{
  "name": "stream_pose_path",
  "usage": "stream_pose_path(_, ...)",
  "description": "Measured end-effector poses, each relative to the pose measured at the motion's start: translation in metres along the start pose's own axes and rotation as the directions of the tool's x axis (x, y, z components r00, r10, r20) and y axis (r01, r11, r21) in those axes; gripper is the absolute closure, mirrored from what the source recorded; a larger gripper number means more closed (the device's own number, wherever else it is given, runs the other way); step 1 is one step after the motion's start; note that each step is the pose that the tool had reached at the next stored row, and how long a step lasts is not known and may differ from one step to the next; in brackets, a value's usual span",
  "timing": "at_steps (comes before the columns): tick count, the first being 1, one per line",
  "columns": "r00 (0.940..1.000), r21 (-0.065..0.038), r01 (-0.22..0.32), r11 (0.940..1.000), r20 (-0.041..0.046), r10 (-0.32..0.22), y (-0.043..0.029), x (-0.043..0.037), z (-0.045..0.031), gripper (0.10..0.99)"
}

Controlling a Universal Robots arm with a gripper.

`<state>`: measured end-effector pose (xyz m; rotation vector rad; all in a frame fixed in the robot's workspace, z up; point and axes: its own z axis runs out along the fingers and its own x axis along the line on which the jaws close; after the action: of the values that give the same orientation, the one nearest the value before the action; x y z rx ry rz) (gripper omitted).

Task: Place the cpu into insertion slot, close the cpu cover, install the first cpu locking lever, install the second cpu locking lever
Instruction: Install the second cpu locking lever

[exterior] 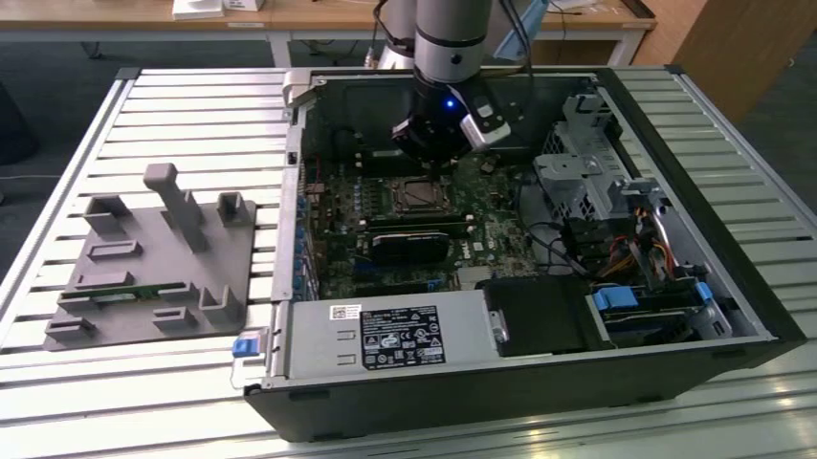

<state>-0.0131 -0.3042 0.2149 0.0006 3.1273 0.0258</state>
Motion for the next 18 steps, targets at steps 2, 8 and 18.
stream_pose_path(2, 1.0, 0.0, 0.0, 1.0, 0.0, 0.0, -0.0009, 0.0, -0.0016, 0.98)
stream_pose_path(8, 1.0, -0.002, 0.0, 1.0, 0.0, 0.0, -0.001, -0.0003, -0.0202, 0.98)
stream_pose_path(18, 1.0, -0.002, 0.0, 1.0, 0.0, 0.0, -0.004, -0.0006, -0.0433, 0.98)
